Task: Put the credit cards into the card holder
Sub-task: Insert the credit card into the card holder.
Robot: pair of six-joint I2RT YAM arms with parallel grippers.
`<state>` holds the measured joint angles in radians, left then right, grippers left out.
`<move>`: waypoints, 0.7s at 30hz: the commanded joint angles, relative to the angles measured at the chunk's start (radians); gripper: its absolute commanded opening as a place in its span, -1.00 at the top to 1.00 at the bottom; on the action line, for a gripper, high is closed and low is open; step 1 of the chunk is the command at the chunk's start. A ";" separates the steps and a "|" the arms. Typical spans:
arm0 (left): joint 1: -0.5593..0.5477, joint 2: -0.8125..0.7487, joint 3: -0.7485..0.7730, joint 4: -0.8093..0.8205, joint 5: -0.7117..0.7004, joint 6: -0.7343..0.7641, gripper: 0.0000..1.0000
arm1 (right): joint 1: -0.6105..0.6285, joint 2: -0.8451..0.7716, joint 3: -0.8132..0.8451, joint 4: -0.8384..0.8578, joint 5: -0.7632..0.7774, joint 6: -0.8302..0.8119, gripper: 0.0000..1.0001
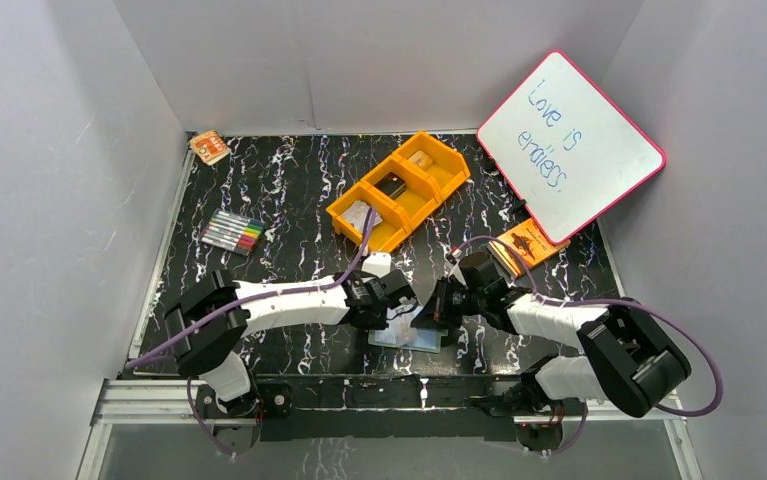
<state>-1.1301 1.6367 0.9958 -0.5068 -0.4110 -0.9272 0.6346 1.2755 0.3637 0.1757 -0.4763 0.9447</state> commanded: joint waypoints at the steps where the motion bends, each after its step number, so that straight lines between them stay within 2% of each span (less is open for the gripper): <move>1: 0.007 -0.083 -0.009 -0.048 -0.053 -0.005 0.50 | 0.013 0.027 0.001 0.062 0.019 0.025 1.00; 11: 0.015 -0.117 -0.089 -0.065 -0.091 -0.034 0.52 | 0.024 0.040 -0.013 0.075 0.062 0.068 1.00; 21: 0.016 -0.084 -0.135 -0.008 -0.035 -0.032 0.61 | 0.039 0.035 -0.038 0.101 0.121 0.118 1.00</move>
<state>-1.1191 1.5578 0.8715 -0.5320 -0.4461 -0.9504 0.6624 1.3144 0.3416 0.2512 -0.4110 1.0447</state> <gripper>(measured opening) 0.204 0.011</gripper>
